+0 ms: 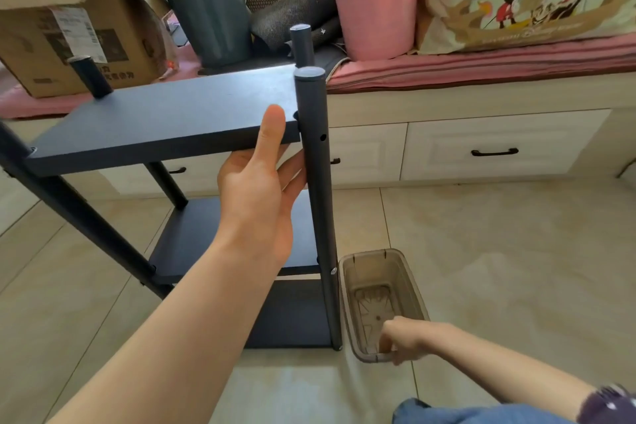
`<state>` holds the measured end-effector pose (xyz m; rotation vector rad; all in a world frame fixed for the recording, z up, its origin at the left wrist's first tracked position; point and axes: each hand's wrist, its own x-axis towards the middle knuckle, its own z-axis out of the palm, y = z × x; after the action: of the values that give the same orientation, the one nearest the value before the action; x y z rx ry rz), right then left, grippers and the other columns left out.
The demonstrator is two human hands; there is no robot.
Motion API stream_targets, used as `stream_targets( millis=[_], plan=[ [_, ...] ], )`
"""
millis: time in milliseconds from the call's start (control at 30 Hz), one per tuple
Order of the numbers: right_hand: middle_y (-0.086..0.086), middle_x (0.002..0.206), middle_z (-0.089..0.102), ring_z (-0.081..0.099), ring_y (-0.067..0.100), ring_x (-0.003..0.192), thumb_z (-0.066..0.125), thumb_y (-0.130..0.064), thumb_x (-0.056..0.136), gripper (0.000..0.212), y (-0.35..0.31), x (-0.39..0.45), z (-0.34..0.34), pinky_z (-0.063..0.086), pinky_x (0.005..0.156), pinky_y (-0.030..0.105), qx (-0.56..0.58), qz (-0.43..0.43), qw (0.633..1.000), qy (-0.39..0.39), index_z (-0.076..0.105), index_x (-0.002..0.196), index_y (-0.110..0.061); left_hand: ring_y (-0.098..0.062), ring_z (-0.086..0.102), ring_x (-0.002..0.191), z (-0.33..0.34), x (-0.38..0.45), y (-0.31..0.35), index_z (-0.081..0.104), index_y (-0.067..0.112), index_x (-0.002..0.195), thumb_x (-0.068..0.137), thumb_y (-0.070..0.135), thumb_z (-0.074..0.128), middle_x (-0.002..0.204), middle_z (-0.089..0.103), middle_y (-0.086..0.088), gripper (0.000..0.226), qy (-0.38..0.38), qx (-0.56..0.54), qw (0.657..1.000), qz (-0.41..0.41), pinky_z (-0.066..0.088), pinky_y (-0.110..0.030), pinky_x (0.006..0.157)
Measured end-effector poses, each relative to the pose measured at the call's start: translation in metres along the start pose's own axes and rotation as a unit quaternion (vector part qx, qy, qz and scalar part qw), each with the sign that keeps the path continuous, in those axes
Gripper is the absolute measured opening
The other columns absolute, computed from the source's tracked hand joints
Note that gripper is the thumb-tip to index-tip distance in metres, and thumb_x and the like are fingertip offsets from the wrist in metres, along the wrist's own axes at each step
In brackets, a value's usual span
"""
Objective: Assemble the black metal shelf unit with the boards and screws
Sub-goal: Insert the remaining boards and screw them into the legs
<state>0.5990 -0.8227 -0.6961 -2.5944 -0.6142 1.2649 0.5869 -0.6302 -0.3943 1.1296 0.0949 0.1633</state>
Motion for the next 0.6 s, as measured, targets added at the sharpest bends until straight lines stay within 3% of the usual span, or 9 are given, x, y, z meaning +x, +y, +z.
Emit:
stream_targets(
  millis=[100, 200, 333, 400, 500, 600],
  plan=[
    [0.005, 0.124, 0.067, 0.062, 0.021, 0.113, 0.066, -0.018, 0.092, 0.033, 0.012, -0.005, -0.003, 0.051, 0.096, 0.033, 0.043, -0.011, 0.999, 0.004, 0.066, 0.124, -0.012, -0.025, 0.075, 0.098, 0.001, -0.005, -0.001, 0.062, 0.010, 0.111, 0.079, 0.043, 0.066, 0.115, 0.075, -0.008, 0.046, -0.012, -0.005, 1.000, 0.002, 0.058, -0.041, 0.093],
    [0.002, 0.126, 0.067, 0.062, 0.014, 0.114, 0.062, -0.018, 0.096, 0.030, 0.025, -0.006, -0.010, 0.048, 0.097, 0.023, 0.101, 0.000, 0.993, 0.064, 0.066, 0.124, -0.013, -0.025, 0.075, 0.098, 0.001, -0.006, -0.003, 0.062, 0.012, 0.102, 0.076, 0.043, 0.067, 0.115, 0.075, -0.008, 0.040, -0.014, -0.009, 1.000, 0.005, 0.058, -0.041, 0.093],
    [0.008, 0.124, 0.068, 0.063, 0.017, 0.116, 0.059, -0.007, 0.096, 0.027, 0.040, 0.005, -0.016, 0.048, 0.100, 0.027, 0.105, 0.043, 0.983, 0.141, 0.068, 0.121, -0.008, -0.026, 0.074, 0.101, 0.000, -0.005, -0.003, 0.064, 0.018, 0.091, 0.079, 0.043, 0.065, 0.113, 0.076, -0.006, 0.028, -0.027, 0.003, 1.000, 0.014, 0.057, -0.041, 0.093],
    [0.010, 0.120, 0.068, 0.064, 0.021, 0.111, 0.056, -0.004, 0.095, 0.025, 0.042, 0.015, -0.014, 0.050, 0.094, 0.027, 0.087, 0.061, 0.984, 0.140, 0.069, 0.116, -0.008, -0.027, 0.074, 0.103, -0.001, -0.004, -0.004, 0.064, 0.018, 0.092, 0.080, 0.043, 0.064, 0.114, 0.075, -0.005, 0.027, -0.036, 0.011, 0.999, 0.019, 0.057, -0.041, 0.092],
    [0.015, 0.101, 0.063, 0.062, 0.022, 0.084, 0.050, 0.000, 0.093, 0.017, 0.039, 0.033, -0.005, 0.046, 0.071, 0.026, 0.014, 0.076, 0.992, 0.098, 0.064, 0.088, -0.009, -0.028, 0.072, 0.106, -0.003, -0.001, -0.005, 0.065, 0.017, 0.092, 0.081, 0.043, 0.063, 0.116, 0.074, -0.007, 0.029, -0.048, 0.015, 0.998, 0.027, 0.059, -0.042, 0.093],
    [0.022, 0.109, 0.064, 0.060, 0.026, 0.086, 0.050, 0.003, 0.088, 0.020, 0.035, 0.053, 0.007, 0.047, 0.076, 0.033, -0.029, 0.078, 0.995, 0.055, 0.064, 0.102, 0.000, -0.029, 0.072, 0.106, -0.004, 0.002, -0.006, 0.064, 0.015, 0.095, 0.081, 0.043, 0.062, 0.116, 0.074, -0.007, 0.032, -0.055, 0.022, 0.998, 0.033, 0.059, -0.041, 0.091]
  ],
)
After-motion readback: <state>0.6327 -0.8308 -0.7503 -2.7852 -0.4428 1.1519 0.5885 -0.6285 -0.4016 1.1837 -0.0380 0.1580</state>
